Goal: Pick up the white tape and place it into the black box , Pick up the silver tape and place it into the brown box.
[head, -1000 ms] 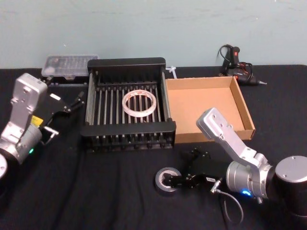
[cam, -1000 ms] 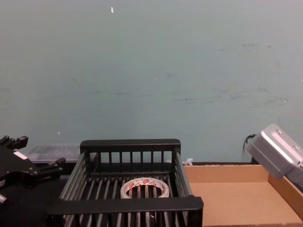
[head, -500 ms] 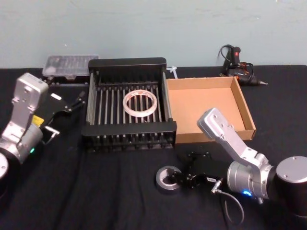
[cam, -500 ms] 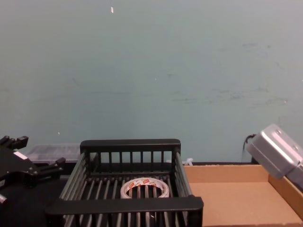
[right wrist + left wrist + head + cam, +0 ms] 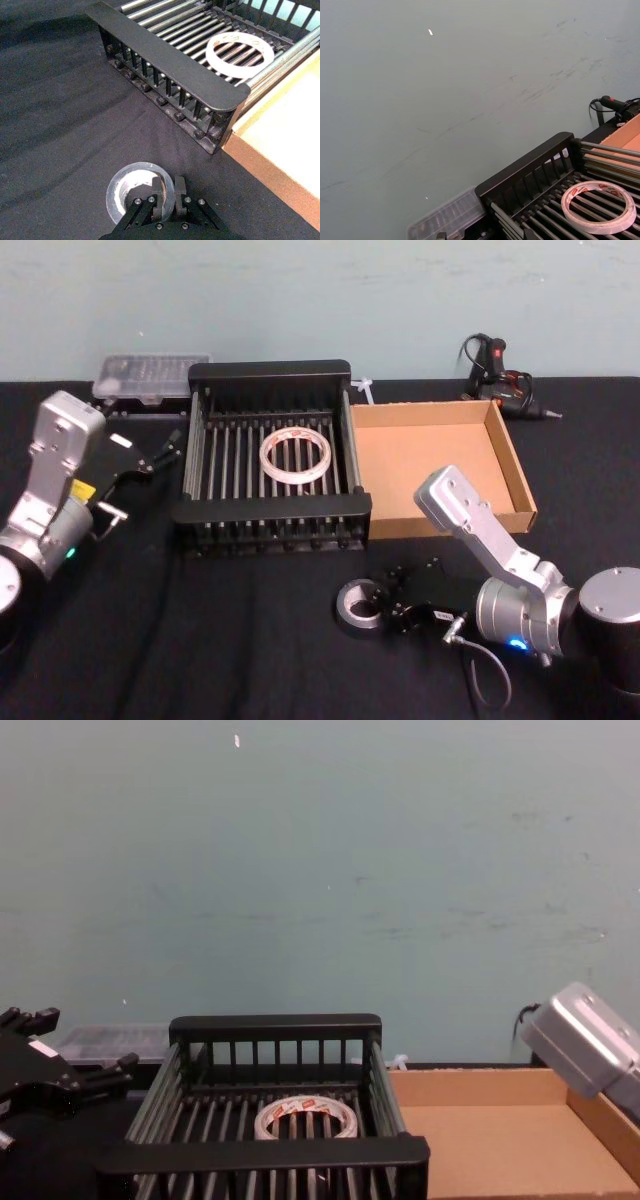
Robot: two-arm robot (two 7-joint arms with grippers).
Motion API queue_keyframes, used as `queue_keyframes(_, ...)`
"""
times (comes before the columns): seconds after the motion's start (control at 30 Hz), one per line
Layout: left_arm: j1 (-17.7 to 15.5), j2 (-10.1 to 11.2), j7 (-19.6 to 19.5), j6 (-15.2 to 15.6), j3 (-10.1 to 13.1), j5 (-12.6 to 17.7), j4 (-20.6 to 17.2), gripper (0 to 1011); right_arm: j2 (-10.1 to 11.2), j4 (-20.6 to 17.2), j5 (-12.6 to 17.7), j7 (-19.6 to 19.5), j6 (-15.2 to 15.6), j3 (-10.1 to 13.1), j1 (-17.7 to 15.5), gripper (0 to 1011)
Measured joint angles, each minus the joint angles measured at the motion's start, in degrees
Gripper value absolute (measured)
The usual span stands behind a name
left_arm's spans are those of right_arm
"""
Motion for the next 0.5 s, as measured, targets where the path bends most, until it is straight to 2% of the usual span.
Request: queue_keyframes(0.5,0.00,0.00,0.00,0.00,0.00,0.00,0.00,1001,0.07,0.02,0.17,0.44,-0.49,-0.01,-0.01,157)
